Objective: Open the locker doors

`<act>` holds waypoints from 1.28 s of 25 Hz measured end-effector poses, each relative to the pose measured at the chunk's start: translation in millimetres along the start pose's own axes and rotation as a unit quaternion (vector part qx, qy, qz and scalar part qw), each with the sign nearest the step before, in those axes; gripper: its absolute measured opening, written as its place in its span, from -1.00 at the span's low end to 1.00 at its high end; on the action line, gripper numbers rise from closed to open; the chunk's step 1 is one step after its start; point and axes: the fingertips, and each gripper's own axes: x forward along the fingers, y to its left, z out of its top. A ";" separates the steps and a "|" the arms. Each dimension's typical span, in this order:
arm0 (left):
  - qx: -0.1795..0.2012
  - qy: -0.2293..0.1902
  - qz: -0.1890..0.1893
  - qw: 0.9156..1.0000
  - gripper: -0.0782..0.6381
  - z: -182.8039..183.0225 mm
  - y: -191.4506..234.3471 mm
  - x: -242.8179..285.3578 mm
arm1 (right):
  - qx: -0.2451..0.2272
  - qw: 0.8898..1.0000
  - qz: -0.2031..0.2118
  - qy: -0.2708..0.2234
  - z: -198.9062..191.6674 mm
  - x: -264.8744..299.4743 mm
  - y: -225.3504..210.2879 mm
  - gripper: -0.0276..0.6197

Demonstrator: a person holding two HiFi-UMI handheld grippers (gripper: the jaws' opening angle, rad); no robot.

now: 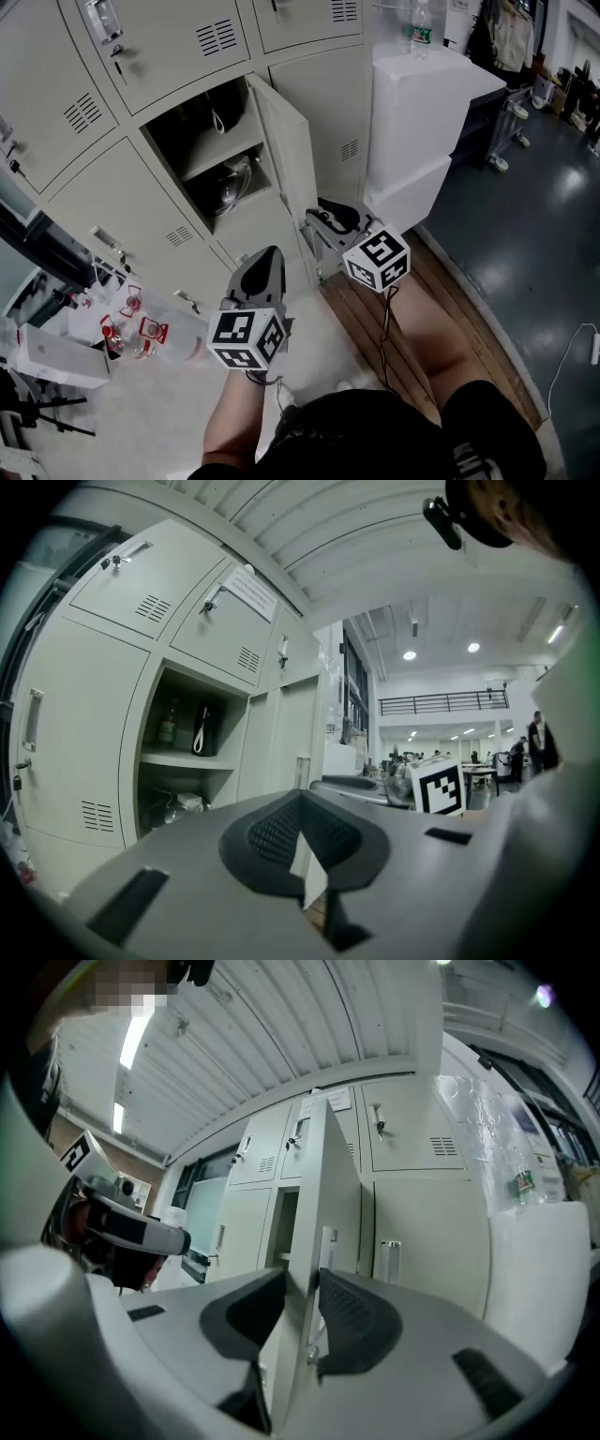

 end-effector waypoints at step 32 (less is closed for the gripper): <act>0.026 -0.001 0.090 0.996 -0.79 5.1 2.3 -167.4 | 0.050 0.993 -0.110 0.003 37.7 -70.2 108.7 -0.91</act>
